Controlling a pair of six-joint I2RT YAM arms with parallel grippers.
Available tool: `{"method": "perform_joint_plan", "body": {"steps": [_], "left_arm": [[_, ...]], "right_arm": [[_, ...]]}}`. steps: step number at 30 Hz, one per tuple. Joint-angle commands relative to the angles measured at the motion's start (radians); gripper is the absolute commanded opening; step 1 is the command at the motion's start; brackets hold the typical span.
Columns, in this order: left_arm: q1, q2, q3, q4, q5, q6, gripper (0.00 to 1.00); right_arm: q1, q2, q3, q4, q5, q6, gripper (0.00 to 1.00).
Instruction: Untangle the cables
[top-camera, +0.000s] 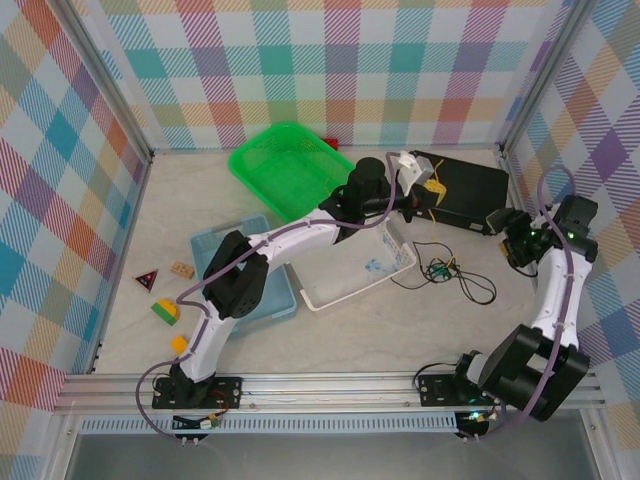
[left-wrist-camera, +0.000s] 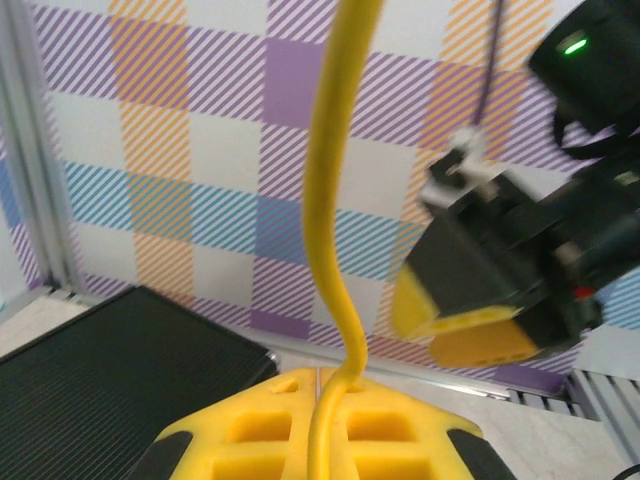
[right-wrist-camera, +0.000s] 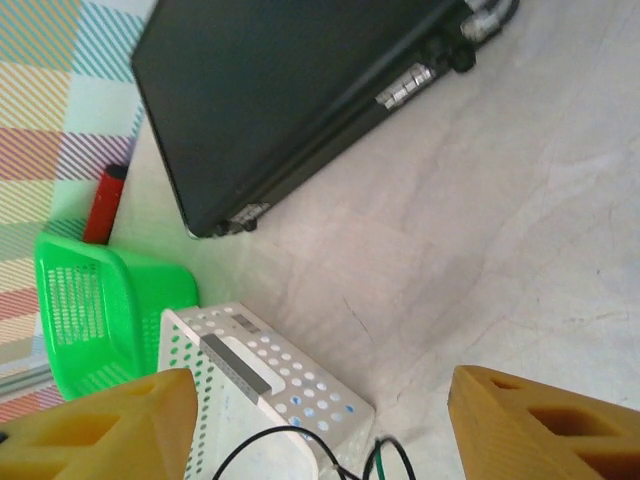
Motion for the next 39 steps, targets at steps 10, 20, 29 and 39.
{"method": "perform_joint_plan", "body": {"steps": [10, 20, 29, 39], "left_arm": [[0.003, -0.13, -0.005, -0.01, -0.133, 0.012, 0.0], [0.002, -0.1, 0.147, -0.132, -0.19, 0.01, 0.0], [0.0, -0.078, 0.131, -0.11, -0.144, 0.029, 0.0], [-0.001, -0.073, 0.131, -0.134, -0.131, 0.008, 0.0]], "right_arm": [[0.005, -0.118, -0.116, 0.219, -0.152, -0.374, 0.65], [0.004, -0.198, -0.155, 0.454, -0.459, -0.561, 0.65], [0.019, -0.124, 0.005, 0.395, -0.453, -0.31, 0.62], [0.035, -0.086, 0.113, 0.194, -0.488, -0.31, 0.61]]}}
